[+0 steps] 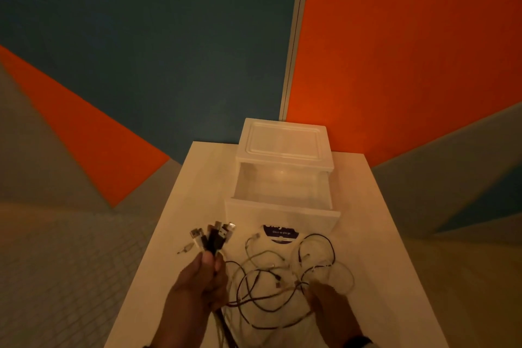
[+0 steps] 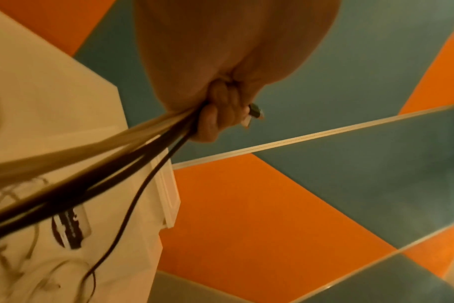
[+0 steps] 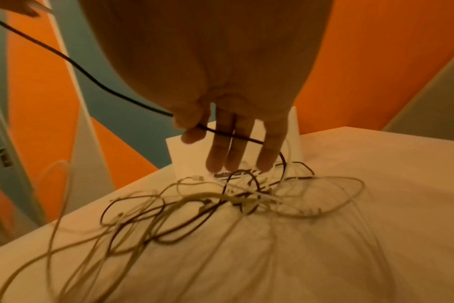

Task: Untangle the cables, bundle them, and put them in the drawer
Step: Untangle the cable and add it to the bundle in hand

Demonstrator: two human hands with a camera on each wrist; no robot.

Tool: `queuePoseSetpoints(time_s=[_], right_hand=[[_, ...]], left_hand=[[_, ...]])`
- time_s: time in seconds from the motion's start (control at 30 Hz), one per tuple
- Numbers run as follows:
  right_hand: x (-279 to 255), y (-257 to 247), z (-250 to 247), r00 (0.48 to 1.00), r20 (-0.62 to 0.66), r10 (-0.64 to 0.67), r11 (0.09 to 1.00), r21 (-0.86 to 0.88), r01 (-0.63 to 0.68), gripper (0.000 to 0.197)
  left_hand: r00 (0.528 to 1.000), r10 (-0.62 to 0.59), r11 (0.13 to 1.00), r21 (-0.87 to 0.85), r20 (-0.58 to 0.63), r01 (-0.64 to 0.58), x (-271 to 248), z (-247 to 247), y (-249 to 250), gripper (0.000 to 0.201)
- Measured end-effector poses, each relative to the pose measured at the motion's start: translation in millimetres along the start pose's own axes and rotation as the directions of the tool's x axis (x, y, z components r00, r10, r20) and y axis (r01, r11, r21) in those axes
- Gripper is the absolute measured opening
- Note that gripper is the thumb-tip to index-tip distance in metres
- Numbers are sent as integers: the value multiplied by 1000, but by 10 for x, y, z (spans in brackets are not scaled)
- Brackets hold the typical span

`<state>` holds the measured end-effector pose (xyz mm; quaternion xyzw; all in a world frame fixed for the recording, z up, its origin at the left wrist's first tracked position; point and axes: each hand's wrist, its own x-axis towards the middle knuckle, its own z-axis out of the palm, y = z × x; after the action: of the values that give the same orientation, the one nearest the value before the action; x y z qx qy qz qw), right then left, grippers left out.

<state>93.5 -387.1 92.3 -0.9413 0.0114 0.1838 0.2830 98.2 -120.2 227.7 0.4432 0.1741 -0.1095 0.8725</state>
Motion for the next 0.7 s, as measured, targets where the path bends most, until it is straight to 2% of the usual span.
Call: queuePoseSetpoints(time_s=[0.03, 0.07, 0.13, 0.17, 0.23, 0.3, 0.37, 0.4, 0.47, 0.53, 0.57, 0.6, 0.67, 0.7], right_hand=[[-34, -211, -121, 991, -131, -35, 999, 8, 36, 36], [-35, -390, -204, 947, -304, -103, 994, -51, 92, 32], [-93, -752, -336, 885, -413, -213, 976, -52, 210, 30], [-123, -920, -340, 866, -414, -279, 959, -68, 277, 32], [-257, -1218, -337, 885, -297, -358, 922, 37, 385, 32], [-393, -1342, -257, 863, -231, -450, 863, 136, 487, 29], [-493, -1326, -279, 904, -144, -402, 863, 271, 427, 36], [-507, -1241, -291, 934, -66, -352, 877, 325, 353, 47], [-451, -971, -254, 959, 112, -261, 926, 309, 216, 62], [-348, -624, -190, 966, 180, -187, 945, 302, 126, 52], [-290, -506, -158, 972, 186, -143, 950, 300, 82, 38], [-256, -396, -125, 984, 133, -119, 951, 302, 75, 26], [-233, -376, -142, 998, 19, -58, 964, 262, 51, 11], [-207, -361, -143, 999, -37, -32, 965, 258, 41, 10]], left_hand=[[1000, -4, 997, 72, -11, 5, -2, 19, -29, 32], [1000, 13, 985, 171, -21, -9, -6, 48, -71, 34], [996, 88, 938, 339, -14, -78, -51, 150, -161, 35], [994, 107, 924, 370, -6, -98, -86, 208, -190, 33], [996, 85, 943, 323, -12, -77, -111, 291, -222, 28], [998, 60, 964, 259, 5, -59, -97, 322, -217, 30], [997, 78, 976, 203, 10, -79, -63, 266, -167, 29], [995, 100, 982, 159, 4, -100, -50, 220, -108, 28], [988, 154, 983, 93, 18, -155, -44, 90, 45, 26], [982, 185, 981, 55, 29, -187, -60, -22, 201, 24], [980, 195, 979, 47, 38, -196, -69, -73, 254, 24], [978, 204, 978, 43, 44, -206, -88, -103, 292, 25], [978, 206, 978, 32, 34, -208, -108, -117, 319, 24], [978, 205, 979, 15, 27, -205, -107, -119, 316, 24]])
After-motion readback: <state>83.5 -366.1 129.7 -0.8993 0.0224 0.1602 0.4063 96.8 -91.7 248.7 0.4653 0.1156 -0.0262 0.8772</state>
